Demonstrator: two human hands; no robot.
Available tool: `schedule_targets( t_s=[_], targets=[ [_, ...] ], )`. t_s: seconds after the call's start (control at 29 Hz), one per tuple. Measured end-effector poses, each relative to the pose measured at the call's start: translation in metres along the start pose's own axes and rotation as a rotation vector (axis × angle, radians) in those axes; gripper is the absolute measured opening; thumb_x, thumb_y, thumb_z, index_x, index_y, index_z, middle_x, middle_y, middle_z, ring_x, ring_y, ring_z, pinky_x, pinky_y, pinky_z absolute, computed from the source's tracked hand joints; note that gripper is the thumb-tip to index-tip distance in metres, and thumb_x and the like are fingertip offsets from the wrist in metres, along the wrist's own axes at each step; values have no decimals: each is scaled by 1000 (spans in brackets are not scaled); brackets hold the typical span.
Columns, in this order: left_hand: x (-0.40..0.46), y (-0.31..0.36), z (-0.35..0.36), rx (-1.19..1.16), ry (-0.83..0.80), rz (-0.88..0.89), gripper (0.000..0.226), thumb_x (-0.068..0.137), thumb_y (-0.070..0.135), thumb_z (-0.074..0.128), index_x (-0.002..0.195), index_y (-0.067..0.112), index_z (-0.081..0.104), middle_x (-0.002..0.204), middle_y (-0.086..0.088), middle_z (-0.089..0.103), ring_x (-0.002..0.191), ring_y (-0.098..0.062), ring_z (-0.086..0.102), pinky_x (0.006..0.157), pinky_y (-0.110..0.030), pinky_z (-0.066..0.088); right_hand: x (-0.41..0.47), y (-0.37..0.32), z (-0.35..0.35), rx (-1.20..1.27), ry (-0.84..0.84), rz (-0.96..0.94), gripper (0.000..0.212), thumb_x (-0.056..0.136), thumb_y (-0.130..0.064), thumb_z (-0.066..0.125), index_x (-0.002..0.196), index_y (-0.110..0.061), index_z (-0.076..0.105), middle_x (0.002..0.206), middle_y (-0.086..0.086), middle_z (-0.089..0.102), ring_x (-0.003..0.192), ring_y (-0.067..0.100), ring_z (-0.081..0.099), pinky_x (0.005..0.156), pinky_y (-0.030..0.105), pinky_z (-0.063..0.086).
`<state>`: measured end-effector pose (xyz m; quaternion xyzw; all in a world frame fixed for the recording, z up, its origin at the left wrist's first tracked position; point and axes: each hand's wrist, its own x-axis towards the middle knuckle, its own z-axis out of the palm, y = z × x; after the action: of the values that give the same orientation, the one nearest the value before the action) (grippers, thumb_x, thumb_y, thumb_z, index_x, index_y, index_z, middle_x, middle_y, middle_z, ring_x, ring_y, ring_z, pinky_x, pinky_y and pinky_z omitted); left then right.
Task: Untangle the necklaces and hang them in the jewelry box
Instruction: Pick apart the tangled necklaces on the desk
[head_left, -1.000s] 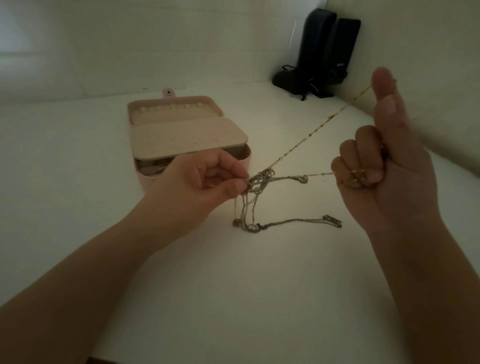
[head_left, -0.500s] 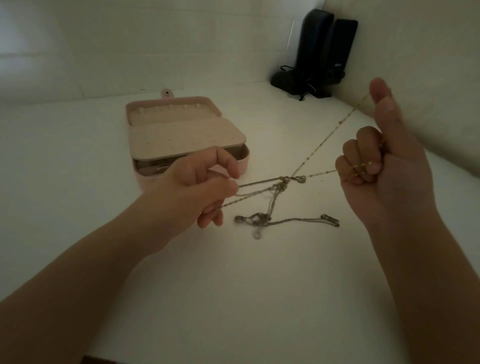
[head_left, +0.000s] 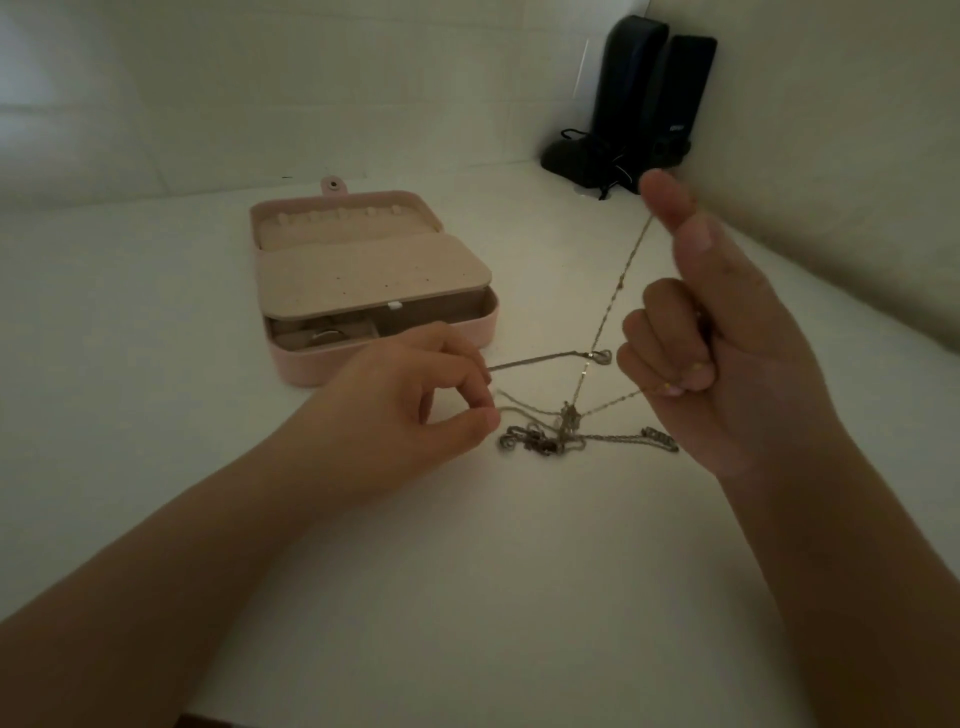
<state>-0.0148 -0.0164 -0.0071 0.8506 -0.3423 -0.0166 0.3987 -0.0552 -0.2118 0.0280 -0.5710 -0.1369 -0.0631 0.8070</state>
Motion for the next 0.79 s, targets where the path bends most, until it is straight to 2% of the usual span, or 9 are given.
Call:
schedule_targets(
  t_s=[0.1, 0.17, 0.24, 0.34, 0.41, 0.48, 0.62, 0.72, 0.79],
  targets=[
    [0, -1, 3, 57, -46, 27, 2, 70, 40, 60, 72, 38, 60, 99, 21, 54, 64, -4, 51, 56, -9, 38, -1, 4, 4, -18, -67, 33, 30, 84, -33, 44, 108, -31, 63, 35, -11, 35, 33, 5, 21, 37, 14, 23],
    [0, 2, 7, 94, -47, 36, 13, 74, 45, 62, 84, 38, 59, 92, 18, 54, 72, -3, 51, 58, -11, 39, -1, 7, 6, -16, -116, 43, 32, 85, -32, 44, 112, -29, 61, 36, -11, 35, 33, 4, 22, 37, 14, 25],
    [2, 9, 13, 94, -73, 11, 26, 75, 48, 63, 99, 40, 56, 83, 22, 52, 74, 6, 49, 59, -10, 38, -2, 8, 9, -13, -178, 33, 32, 86, -33, 46, 115, -26, 59, 37, -9, 33, 34, 3, 24, 38, 14, 26],
    [3, 19, 24, -38, -184, 34, 41, 77, 42, 65, 114, 39, 50, 89, 32, 55, 74, 12, 51, 60, -4, 37, -3, 8, 11, 12, -257, -11, 34, 87, -34, 49, 118, -25, 56, 41, -4, 28, 35, 6, 23, 39, 14, 29],
    [3, 20, 26, -80, -209, 76, 31, 80, 35, 64, 110, 36, 55, 87, 25, 62, 75, 7, 56, 62, -3, 37, -3, 6, 9, 40, -265, -44, 33, 88, -33, 48, 119, -25, 54, 42, -5, 28, 36, 7, 22, 39, 13, 27],
    [2, 19, 22, -142, -161, 48, 17, 83, 28, 61, 98, 36, 59, 77, 18, 67, 71, 4, 61, 64, -5, 42, -4, 1, 7, 67, -214, -77, 31, 88, -32, 44, 116, -27, 56, 41, -5, 28, 36, 7, 20, 38, 14, 24],
    [4, 17, 13, -493, -24, -112, 24, 69, 31, 67, 90, 28, 54, 71, 10, 73, 63, -2, 65, 65, -14, 50, -3, -6, 4, 79, -20, -115, 32, 89, -30, 37, 106, -35, 63, 35, -10, 34, 36, 7, 16, 36, 14, 24],
    [5, 15, 9, -576, 48, -117, 22, 60, 32, 67, 74, 19, 58, 71, 1, 74, 61, -6, 65, 60, -16, 51, -2, -7, 3, 78, 69, -125, 38, 97, -25, 29, 104, -36, 65, 35, -10, 33, 37, 7, 14, 36, 15, 22],
    [5, 14, 8, -558, 84, -94, 17, 58, 33, 69, 68, 21, 62, 75, 0, 74, 63, -6, 65, 62, -17, 52, -2, -7, 2, 70, 115, -131, 40, 100, -23, 27, 105, -35, 64, 35, -9, 32, 37, 7, 15, 36, 16, 22]
  ],
)
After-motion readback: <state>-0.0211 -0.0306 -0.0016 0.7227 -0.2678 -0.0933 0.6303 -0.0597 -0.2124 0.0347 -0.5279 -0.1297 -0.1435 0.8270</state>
